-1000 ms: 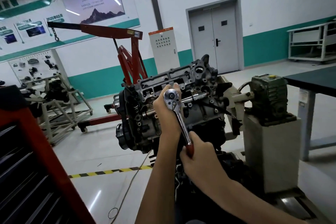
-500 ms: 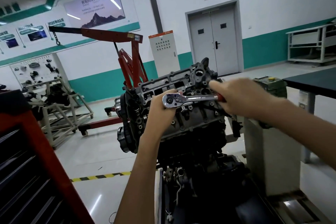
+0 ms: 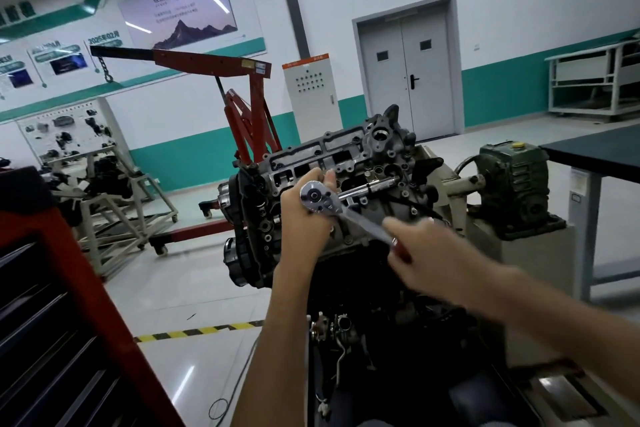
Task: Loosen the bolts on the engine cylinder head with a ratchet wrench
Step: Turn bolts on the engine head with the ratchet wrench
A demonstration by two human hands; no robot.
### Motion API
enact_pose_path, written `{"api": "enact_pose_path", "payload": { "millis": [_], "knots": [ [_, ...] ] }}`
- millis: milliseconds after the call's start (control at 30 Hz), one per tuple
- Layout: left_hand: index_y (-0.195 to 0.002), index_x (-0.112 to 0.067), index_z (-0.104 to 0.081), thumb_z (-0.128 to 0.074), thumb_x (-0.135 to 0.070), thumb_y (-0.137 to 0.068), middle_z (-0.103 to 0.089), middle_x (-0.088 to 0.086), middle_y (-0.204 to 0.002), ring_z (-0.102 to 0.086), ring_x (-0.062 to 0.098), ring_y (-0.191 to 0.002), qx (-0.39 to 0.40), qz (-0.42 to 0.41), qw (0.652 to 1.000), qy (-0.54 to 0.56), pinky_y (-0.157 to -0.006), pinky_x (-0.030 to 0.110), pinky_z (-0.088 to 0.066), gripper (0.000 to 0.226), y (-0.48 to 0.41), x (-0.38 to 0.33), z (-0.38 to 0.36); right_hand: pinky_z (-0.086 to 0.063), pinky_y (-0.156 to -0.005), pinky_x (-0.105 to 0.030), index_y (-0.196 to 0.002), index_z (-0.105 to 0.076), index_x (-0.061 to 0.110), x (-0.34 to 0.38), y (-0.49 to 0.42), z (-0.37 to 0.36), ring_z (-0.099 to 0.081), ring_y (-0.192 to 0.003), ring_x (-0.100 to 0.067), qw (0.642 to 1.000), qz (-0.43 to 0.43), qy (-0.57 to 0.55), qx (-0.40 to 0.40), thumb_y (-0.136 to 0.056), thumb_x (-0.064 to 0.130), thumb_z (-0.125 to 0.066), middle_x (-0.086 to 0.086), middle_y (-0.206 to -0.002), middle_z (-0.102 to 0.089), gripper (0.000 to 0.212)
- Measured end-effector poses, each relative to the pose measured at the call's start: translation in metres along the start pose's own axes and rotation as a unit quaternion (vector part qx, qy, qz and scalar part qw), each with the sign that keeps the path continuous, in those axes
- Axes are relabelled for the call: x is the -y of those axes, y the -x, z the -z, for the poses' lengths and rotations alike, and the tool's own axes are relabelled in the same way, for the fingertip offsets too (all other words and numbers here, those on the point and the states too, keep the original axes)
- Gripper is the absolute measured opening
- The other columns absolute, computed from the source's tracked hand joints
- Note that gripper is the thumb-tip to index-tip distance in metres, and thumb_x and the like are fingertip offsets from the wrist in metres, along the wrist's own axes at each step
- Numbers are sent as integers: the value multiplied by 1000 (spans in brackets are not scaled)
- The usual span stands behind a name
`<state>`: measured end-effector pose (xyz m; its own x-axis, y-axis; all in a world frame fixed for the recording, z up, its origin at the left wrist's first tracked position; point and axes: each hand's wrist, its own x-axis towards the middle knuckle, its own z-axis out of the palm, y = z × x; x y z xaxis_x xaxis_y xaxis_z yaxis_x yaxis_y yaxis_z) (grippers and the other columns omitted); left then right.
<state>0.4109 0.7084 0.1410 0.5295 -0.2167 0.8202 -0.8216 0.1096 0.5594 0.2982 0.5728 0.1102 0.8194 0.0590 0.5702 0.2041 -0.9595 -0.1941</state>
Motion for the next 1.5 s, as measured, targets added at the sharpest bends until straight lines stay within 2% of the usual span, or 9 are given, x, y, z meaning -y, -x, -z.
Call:
{"api": "enact_pose_path", "payload": {
  "millis": [233,400,500,600,767,1000,1167,1300,1500],
  "knots": [
    [-59,-25,-39,-54,-9,-92,-39,-11,-51,-31,2,-51,86,-23,995,-46,-51,22,-27,39,-6,-4,8,-25,-49,-19,-83,-36,21,-29,-41,69,-41,-48,-8,968,51,243,-40,-82,20,-54,10,-55,-41,19],
    [-64,-30,-41,-57,-23,-95,-42,-16,-54,-36,0,-51,-59,-2,998,-5,-52,14,-32,36,7,-2,-12,-35,-49,-22,-81,-32,23,10,4,-4,-54,-57,-17,994,-86,28,-59,-84,21,-52,7,-57,-37,20],
    [-69,-34,-51,-57,-29,-91,-57,-21,-61,-48,-5,-59,-119,55,991,33,-65,16,-42,23,8,-4,-28,-36,-44,-15,-76,-41,20,48,20,-50,-48,-47,-11,965,-140,-212,-58,-82,14,-53,1,-58,-46,15],
    [-65,-37,-60,-55,-39,-87,-60,-24,-62,-52,-7,-60,-110,104,985,84,-65,15,-45,22,10,0,-29,-39,-46,-22,-75,-42,23,57,21,-65,-45,-45,-13,949,-131,-280,-58,-82,12,-51,-3,-60,-48,16],
    [-61,-17,-36,-54,-18,-98,-35,-10,-53,-30,5,-51,6,10,999,-37,-51,22,-28,41,2,1,-5,-36,-40,-17,-75,-36,27,-1,6,-5,-44,-41,-5,998,-24,-61,16,-84,15,-52,8,-56,-44,22],
    [-57,-14,-36,-50,-3,-85,-35,-9,-52,-28,2,-51,143,-2,988,-63,-51,23,-24,33,-10,-2,16,-31,-53,-20,-85,-41,18,-31,-44,68,-42,-48,-6,973,61,220,-33,-83,20,-53,12,-54,-38,12],
    [-63,-23,-37,-55,-25,-95,-37,-12,-55,-32,3,-53,2,-8,1000,-18,-53,26,-30,37,8,2,-2,-38,-48,-25,-82,-38,20,4,4,-6,-41,-47,-12,995,-82,4,-50,-83,19,-53,7,-57,-39,15],
    [-66,-35,-44,-57,-24,-92,-46,-18,-58,-38,-1,-55,-73,-21,997,1,-58,17,-37,31,5,1,-20,-30,-41,-13,-68,-34,25,52,19,-63,-39,-39,-5,958,-137,-231,-101,-82,14,-55,4,-52,-40,27],
    [-59,-31,-41,-56,-18,-94,-37,-17,-51,-31,0,-50,-52,0,999,11,-52,13,-29,40,3,8,-7,-29,-41,-13,-74,-33,26,23,11,-29,-44,-42,-9,993,-54,-100,-35,-81,18,-53,8,-54,-38,23]
  ]
}}
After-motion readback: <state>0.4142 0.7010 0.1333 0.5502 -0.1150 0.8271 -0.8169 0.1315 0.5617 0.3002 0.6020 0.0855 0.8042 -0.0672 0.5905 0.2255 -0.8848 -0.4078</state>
